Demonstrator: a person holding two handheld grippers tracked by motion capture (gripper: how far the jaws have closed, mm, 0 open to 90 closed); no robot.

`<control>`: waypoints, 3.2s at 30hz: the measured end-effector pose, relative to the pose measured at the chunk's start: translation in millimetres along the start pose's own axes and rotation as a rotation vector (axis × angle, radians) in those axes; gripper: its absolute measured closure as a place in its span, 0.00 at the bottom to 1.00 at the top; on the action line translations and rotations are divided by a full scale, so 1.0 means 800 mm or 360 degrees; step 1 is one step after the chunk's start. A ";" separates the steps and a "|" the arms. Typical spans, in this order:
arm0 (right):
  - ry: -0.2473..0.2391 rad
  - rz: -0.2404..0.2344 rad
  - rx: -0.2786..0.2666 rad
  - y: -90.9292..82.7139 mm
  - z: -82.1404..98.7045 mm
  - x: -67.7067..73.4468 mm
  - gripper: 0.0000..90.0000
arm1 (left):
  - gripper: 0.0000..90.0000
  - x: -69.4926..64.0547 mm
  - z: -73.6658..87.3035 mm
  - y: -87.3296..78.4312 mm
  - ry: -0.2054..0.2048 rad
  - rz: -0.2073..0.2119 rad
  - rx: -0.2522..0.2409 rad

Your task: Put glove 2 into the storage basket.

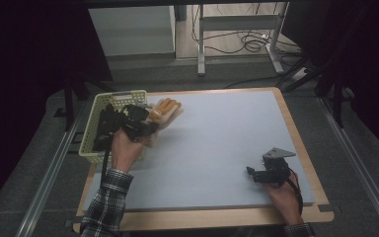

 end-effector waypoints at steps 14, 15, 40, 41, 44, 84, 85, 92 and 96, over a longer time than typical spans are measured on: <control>0.0002 -0.0001 0.0000 0.000 0.000 0.000 0.21 | 0.85 0.087 0.012 -0.006 -0.0180 -0.0166 0.0010; 0.0002 -0.0001 0.0000 0.000 0.000 0.000 0.21 | 0.86 0.090 0.014 -0.005 -0.0186 -0.0171 0.0006; 0.0002 -0.0001 -0.0001 0.000 0.000 0.000 0.21 | 0.86 0.145 0.021 0.064 -0.0448 -0.0178 -0.0021; 0.0002 -0.0001 -0.0002 0.000 0.000 0.000 0.21 | 0.86 0.144 0.023 0.071 -0.0446 -0.0178 0.0014; 0.0002 -0.0001 -0.0002 0.000 0.000 0.000 0.21 | 0.83 0.142 0.030 0.090 -0.0441 -0.0132 0.0134; 0.0001 -0.0002 0.0000 0.000 0.000 0.000 0.21 | 0.22 0.142 0.036 0.068 -0.0320 0.0022 0.0158; 0.0003 -0.0002 0.0001 0.000 0.000 0.000 0.21 | 0.21 0.140 0.037 0.062 -0.0291 0.0006 0.0128; 0.0001 -0.0001 0.0000 0.000 0.000 0.000 0.21 | 0.11 0.136 0.042 0.052 -0.0248 -0.0017 0.0062; 0.0002 -0.0001 0.0001 0.000 0.000 0.000 0.21 | 0.08 0.133 0.044 0.045 -0.0217 -0.0034 0.0022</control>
Point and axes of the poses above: each handheld gripper's, and its own axes: y roughly forward along the jaws, z roughly out of its underside, x roughly to its left, the point moved 6 cm from there along y, roughly forward along the jaws, and after that the axes turned 5 degrees about x, right-handed, at the moved point
